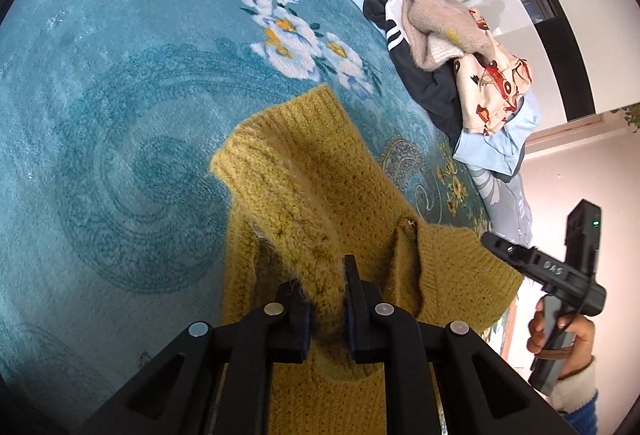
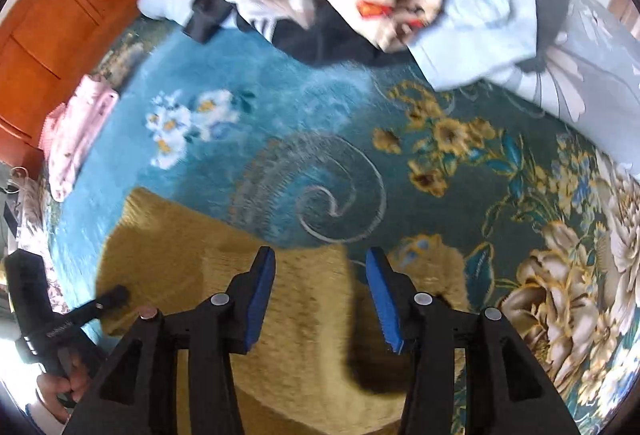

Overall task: Fold clothes
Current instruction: 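Lower the lifted vest flat onto the blanket with both grippers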

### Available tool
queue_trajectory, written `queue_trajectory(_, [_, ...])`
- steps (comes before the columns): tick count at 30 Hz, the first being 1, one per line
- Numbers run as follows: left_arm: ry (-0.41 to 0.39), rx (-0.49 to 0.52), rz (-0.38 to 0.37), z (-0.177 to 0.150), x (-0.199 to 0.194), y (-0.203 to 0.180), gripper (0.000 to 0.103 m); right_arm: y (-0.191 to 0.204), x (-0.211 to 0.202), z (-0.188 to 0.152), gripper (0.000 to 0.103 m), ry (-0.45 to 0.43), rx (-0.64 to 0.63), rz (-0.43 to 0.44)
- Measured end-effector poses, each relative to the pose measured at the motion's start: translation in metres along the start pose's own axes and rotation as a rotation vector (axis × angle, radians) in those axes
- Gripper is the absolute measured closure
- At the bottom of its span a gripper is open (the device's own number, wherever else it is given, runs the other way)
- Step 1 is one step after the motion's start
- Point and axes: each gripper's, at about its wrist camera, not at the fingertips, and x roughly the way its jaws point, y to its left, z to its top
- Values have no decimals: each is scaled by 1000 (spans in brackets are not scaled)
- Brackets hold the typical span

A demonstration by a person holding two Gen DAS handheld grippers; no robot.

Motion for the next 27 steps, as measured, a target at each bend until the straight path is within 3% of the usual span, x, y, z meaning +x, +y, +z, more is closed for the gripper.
queue_trajectory(7, [13, -17, -3, -1, 3, 1, 87, -21, 35, -11, 54, 112, -14, -22])
queue_trajectory(14, [12, -30, -24, -1, 2, -1, 87, -16, 34, -13, 55, 76, -31, 14])
queue_trajectory(15, [11, -31, -29, 0, 1, -2, 87, -14, 32, -13, 59, 67, -34, 28])
queue_trajectory(17, [14, -35, -35, 2, 1, -3, 88, -9, 27, -16, 94, 56, -50, 44])
queue_trajectory(19, [15, -37, -42, 5, 0, -5, 89, -7, 22, -18, 95, 53, -48, 58])
queue_trajectory(22, [-18, -1, -62, 35, -7, -30, 89, -11, 8, -11, 96, -2, -2, 96])
queue_trajectory(27, [-72, 60, -96, 84, -18, -71, 89, -43, -43, 26, 96, -207, 145, 116])
